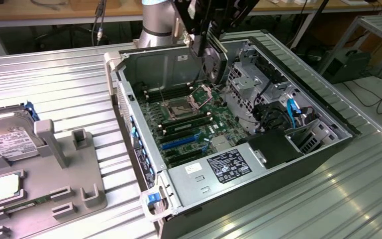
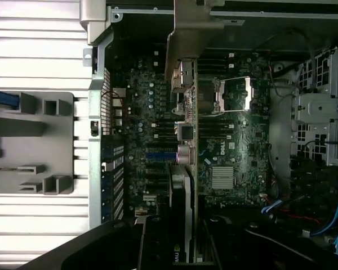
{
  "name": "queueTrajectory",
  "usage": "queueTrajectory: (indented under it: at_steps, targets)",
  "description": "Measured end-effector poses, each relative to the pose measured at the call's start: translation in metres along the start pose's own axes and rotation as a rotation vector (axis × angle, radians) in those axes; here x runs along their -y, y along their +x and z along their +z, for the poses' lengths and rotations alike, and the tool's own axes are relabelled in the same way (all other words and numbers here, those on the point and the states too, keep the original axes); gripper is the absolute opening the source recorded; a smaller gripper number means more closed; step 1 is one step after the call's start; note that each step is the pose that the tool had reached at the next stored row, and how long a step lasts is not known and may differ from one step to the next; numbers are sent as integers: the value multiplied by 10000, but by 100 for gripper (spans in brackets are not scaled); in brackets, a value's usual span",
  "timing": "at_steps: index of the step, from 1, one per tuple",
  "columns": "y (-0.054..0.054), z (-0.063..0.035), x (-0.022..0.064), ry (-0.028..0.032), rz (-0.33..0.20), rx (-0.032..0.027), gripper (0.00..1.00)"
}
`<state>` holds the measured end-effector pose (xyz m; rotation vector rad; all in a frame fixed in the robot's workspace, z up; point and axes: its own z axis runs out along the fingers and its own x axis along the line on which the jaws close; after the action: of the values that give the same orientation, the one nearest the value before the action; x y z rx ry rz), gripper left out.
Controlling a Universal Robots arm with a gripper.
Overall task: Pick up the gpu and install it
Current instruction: 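Pick up the gpu and move the gpu toward the slot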
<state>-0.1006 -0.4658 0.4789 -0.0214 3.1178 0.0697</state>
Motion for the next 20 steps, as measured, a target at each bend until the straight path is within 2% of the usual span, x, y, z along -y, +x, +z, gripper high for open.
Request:
queueTrajectory:
  at_steps: [8,14,20]
  targets:
    - [-261,7,4,2,70,2,28]
    - [-409,16,6,2,102,4,28]
    - [-428,17,6,3,114,5,28]
